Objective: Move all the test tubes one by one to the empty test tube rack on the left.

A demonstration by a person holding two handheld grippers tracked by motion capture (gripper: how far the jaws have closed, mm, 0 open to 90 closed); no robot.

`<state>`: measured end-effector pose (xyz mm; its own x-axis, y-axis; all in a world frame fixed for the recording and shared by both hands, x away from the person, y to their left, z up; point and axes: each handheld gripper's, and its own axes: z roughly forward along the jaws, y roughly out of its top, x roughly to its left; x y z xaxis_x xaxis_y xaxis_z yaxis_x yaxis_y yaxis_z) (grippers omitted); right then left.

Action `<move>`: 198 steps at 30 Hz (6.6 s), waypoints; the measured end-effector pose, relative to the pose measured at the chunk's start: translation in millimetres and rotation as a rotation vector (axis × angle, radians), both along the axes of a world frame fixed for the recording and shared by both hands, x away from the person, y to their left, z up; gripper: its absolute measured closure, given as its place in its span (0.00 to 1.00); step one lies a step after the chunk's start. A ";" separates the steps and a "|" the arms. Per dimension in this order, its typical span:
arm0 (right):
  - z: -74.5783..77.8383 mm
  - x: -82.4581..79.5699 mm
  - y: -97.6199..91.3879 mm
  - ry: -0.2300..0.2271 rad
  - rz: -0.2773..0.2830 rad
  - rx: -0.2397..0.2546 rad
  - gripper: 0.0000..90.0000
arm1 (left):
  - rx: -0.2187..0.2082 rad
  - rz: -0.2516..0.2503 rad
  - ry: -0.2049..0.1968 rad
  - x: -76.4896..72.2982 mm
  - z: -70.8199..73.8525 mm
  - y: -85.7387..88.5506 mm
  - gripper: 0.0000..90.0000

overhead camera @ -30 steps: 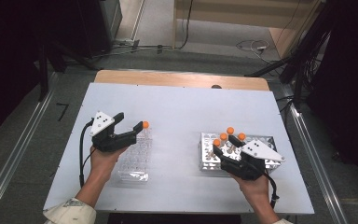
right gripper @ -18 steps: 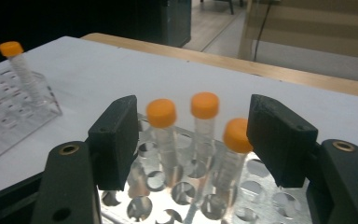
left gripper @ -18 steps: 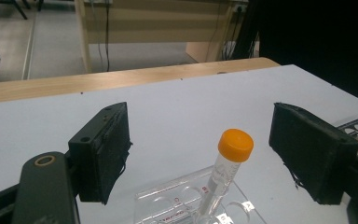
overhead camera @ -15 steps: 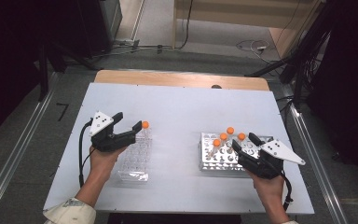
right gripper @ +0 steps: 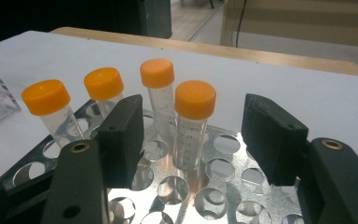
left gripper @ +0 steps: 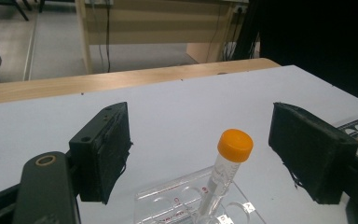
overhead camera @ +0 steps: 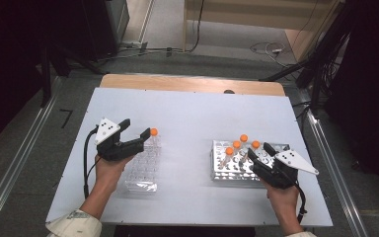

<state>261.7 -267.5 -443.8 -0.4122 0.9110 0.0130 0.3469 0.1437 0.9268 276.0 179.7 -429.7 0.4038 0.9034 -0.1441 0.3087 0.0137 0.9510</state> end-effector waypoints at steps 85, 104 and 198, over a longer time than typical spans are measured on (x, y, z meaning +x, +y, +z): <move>50.8 -33.8 20.8 -0.008 0.159 0.025 0.80 | -0.020 -0.037 -0.020 -5.7 8.1 -6.4 0.25; 44.7 -37.4 54.4 0.015 0.283 0.025 0.80 | -0.019 -0.054 -0.024 -6.2 9.0 -11.8 0.26; 3.8 12.1 193.6 0.084 0.486 -0.060 0.74 | 0.014 -0.338 -0.012 -17.4 6.2 -61.8 0.77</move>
<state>273.7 -73.9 -440.0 -0.7894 0.6136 0.0180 0.2999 0.3599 0.8835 258.6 117.9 -423.6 0.6825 0.7200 -0.1257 0.2820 -0.1007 0.9541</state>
